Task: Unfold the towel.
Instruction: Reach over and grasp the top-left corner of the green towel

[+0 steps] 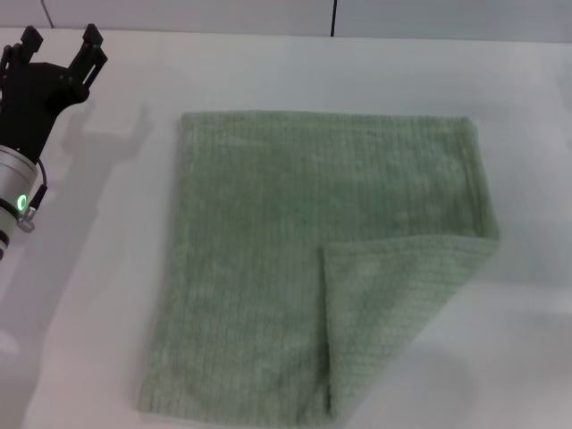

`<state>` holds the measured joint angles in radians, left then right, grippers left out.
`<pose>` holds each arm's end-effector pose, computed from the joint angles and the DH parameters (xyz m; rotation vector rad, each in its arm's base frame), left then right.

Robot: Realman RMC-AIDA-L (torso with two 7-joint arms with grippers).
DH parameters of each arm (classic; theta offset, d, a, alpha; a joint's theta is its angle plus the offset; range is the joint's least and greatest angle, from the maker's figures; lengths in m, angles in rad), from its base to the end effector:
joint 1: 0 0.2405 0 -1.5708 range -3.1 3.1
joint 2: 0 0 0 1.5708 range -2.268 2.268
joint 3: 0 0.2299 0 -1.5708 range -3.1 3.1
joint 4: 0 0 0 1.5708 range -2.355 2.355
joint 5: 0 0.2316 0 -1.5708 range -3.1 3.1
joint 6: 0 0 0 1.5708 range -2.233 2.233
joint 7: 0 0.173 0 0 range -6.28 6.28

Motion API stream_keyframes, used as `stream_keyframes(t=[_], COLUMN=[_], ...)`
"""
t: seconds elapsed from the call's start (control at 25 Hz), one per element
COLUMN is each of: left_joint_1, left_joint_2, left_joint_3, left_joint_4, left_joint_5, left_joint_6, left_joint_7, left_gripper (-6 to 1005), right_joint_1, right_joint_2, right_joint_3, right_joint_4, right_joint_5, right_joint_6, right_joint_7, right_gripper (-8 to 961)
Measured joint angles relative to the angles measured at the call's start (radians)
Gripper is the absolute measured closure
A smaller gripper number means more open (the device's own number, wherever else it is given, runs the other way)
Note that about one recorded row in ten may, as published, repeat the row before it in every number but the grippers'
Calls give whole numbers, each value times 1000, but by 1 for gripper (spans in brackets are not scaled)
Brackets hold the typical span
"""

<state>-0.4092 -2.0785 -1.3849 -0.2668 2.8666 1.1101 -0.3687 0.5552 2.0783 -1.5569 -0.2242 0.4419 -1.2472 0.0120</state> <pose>-0.3001 0.3799 0.0029 -1.5696 -0.6191 -0.8810 0.2747 0.4143 0.0728 -1.2633 0.3012 0.7922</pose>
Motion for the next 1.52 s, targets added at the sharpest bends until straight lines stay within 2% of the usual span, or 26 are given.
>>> stream_keyframes(t=[0.2, 0.52, 0.72, 0.96, 1.12, 1.28, 1.36, 1.52], left_joint_1=[4, 0, -10, -51, -98, -142, -164, -197], left_joint_2=[3, 0, 3, 4, 3, 2, 3, 2], left_joint_3=[54, 90, 148, 238, 296, 309, 309, 309], left_joint_4=[-4, -4, -5, -5, -6, -13, -31, -38], left_joint_5=[8, 6, 6, 9, 9, 7, 5, 7], left_joint_6=[23, 22, 3, -94, -201, -339, -443, -538], left_joint_7=[12, 14, -11, -39, -70, -98, -117, -119], left_gripper=[226, 260, 486, 698, 809, 920, 952, 1001], right_joint_1=[-7, -16, -19, -23, -23, -23, -20, -18], right_joint_2=[0, 2, 2, 0, 0, 0, 0, -1], right_joint_3=[0, 0, 0, 0, 0, -2, -4, -6], right_joint_4=[6, 13, 14, 14, 14, 14, 14, 14], right_joint_5=[0, 0, -1, -3, -6, -8, -9, -9], right_joint_6=[0, 0, 0, 0, 0, 0, 0, 0], right_joint_7=[0, -1, -1, -2, -3, -3, -3, -3], right_gripper=[167, 166, 167, 167, 167, 168, 168, 168])
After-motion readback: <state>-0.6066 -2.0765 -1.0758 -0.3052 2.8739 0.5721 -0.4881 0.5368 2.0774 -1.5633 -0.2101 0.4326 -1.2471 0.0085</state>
